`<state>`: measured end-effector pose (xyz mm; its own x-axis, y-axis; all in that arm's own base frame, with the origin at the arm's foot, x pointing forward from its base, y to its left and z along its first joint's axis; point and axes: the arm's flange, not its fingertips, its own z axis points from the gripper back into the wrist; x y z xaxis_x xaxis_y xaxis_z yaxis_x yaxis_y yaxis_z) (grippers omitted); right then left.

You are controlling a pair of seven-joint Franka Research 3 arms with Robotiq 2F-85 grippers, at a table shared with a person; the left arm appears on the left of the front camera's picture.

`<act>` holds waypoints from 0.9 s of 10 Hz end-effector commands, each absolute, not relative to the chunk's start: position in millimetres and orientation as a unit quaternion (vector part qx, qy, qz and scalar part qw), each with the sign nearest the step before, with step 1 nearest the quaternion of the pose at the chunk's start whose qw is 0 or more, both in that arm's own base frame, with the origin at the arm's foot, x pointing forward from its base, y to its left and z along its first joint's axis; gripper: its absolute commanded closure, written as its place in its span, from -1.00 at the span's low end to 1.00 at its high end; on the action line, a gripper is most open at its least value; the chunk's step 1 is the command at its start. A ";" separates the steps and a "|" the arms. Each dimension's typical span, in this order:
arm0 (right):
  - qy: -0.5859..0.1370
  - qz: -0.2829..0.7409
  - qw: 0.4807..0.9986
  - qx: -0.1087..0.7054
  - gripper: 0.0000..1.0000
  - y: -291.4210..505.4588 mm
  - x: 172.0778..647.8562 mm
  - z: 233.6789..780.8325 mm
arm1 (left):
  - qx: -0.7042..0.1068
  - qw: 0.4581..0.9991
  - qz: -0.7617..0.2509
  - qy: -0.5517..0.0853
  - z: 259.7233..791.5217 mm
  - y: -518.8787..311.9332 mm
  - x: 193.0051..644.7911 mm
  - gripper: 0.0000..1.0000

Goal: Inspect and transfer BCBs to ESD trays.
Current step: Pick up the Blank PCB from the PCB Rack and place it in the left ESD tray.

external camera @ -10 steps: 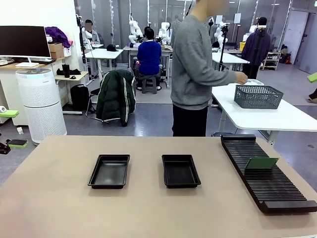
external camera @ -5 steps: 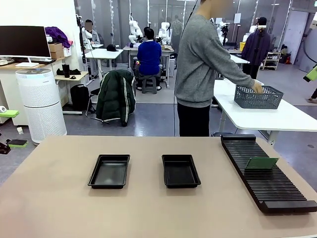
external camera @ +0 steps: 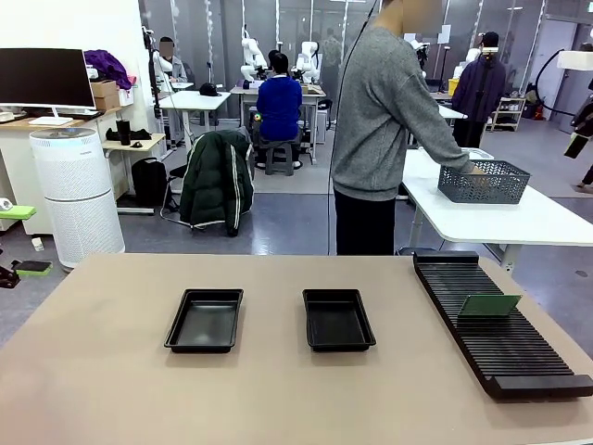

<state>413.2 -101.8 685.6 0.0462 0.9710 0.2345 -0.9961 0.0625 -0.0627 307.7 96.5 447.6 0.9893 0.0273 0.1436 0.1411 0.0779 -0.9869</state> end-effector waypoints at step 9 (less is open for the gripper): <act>-0.123 0.721 0.680 0.041 -1.00 -105.6 408.1 673.6 | -0.677 0.732 -0.039 -0.063 447.9 97.8 306.0 -1.00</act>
